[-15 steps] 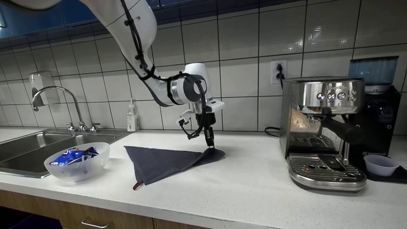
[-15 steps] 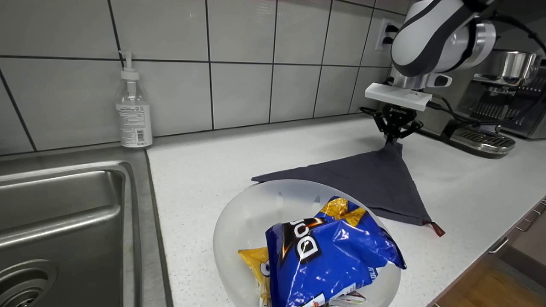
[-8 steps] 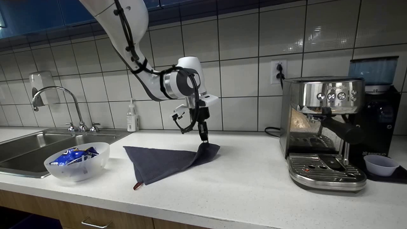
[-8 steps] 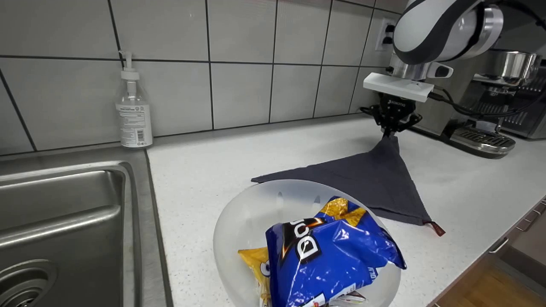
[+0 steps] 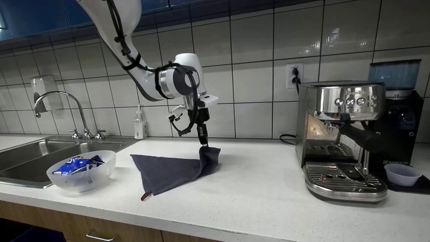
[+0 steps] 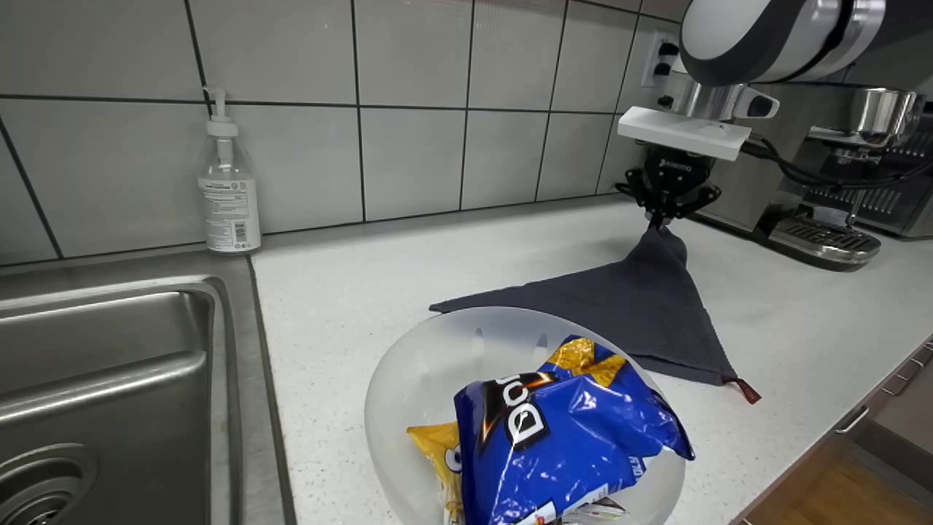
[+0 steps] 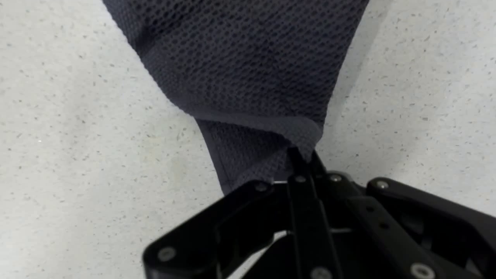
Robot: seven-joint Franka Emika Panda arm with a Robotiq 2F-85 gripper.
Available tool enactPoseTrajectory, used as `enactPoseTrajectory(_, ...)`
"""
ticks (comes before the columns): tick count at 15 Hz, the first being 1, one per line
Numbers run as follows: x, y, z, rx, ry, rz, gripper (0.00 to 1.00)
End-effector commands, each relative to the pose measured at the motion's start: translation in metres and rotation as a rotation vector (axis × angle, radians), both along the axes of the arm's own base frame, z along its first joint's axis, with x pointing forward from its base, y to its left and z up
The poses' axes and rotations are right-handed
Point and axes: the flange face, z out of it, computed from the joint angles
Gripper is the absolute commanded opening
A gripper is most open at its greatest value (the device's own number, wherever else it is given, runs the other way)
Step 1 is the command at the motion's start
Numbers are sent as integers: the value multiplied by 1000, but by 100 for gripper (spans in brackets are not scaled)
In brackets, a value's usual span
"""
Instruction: Fold the grey towel twice in a triangular shape
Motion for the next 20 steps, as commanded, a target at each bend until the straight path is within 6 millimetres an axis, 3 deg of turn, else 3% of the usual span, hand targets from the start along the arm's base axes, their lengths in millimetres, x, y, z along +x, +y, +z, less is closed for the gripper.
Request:
enactPoseTrajectory(1, -16, 20, 17, 1, -13, 41, 1)
enactPoseTrajectory(12, -30, 72, 39, 1, -31, 167, 1)
enactPoseTrajectory(20, -38, 112, 43, 20, -31, 241, 1)
